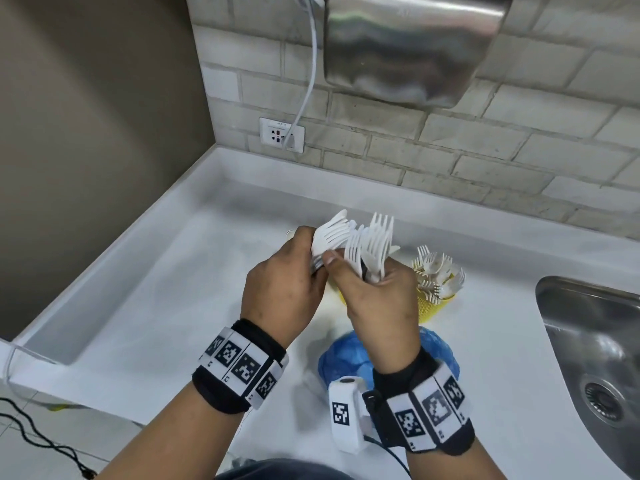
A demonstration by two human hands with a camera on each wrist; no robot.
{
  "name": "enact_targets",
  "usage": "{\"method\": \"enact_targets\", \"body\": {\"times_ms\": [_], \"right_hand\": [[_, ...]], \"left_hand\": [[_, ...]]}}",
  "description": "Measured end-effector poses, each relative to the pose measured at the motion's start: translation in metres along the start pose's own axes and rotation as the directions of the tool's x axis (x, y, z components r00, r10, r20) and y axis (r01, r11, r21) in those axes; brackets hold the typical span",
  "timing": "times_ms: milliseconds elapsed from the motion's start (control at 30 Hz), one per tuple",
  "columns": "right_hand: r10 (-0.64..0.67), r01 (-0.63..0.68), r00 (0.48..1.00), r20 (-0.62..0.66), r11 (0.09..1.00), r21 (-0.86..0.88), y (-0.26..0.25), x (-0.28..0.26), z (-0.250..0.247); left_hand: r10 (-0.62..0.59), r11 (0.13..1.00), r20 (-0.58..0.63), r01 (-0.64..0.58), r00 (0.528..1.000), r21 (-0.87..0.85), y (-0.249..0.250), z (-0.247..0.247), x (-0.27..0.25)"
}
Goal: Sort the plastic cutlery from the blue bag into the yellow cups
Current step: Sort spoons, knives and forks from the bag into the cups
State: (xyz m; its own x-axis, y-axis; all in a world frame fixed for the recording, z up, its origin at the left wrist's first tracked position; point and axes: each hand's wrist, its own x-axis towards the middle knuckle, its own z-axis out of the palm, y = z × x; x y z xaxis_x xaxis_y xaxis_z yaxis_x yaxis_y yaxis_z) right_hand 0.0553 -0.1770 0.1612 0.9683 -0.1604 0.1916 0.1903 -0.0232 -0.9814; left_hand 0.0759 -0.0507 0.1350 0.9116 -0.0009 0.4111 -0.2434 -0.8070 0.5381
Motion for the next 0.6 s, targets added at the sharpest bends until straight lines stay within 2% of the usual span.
{"method": "enact_targets", "body": {"times_ms": [133, 267, 500, 600], "right_hand": [[-0.007, 0.006, 1.0, -0.023, 1.0, -0.006, -0.0011, -0.0015, 0.0053], [0.038, -0.033, 0.997, -0.065, 0.997, 0.076, 0.0003, -0.0032, 0.0087], [0.011, 0.016, 0.987, -0.158, 0.986, 0.168, -0.0024, -0.0032, 0.0101], [0.009, 0.017, 0.988, -0.155, 0.986, 0.168, -0.0023, -0.0009, 0.0084]], "left_hand": [[0.012, 0.999, -0.007, -0.012, 1.0, 0.032, 0.0005, -0.0001, -0.0029], [0.038, 0.997, -0.045, -0.035, 0.998, 0.063, 0.0014, 0.0002, -0.0023], [0.04, 0.995, -0.074, -0.034, 0.996, 0.089, -0.0003, 0.0018, -0.0025], [0.052, 0.995, -0.064, -0.046, 0.997, 0.088, -0.0016, 0.0021, -0.0044]]}}
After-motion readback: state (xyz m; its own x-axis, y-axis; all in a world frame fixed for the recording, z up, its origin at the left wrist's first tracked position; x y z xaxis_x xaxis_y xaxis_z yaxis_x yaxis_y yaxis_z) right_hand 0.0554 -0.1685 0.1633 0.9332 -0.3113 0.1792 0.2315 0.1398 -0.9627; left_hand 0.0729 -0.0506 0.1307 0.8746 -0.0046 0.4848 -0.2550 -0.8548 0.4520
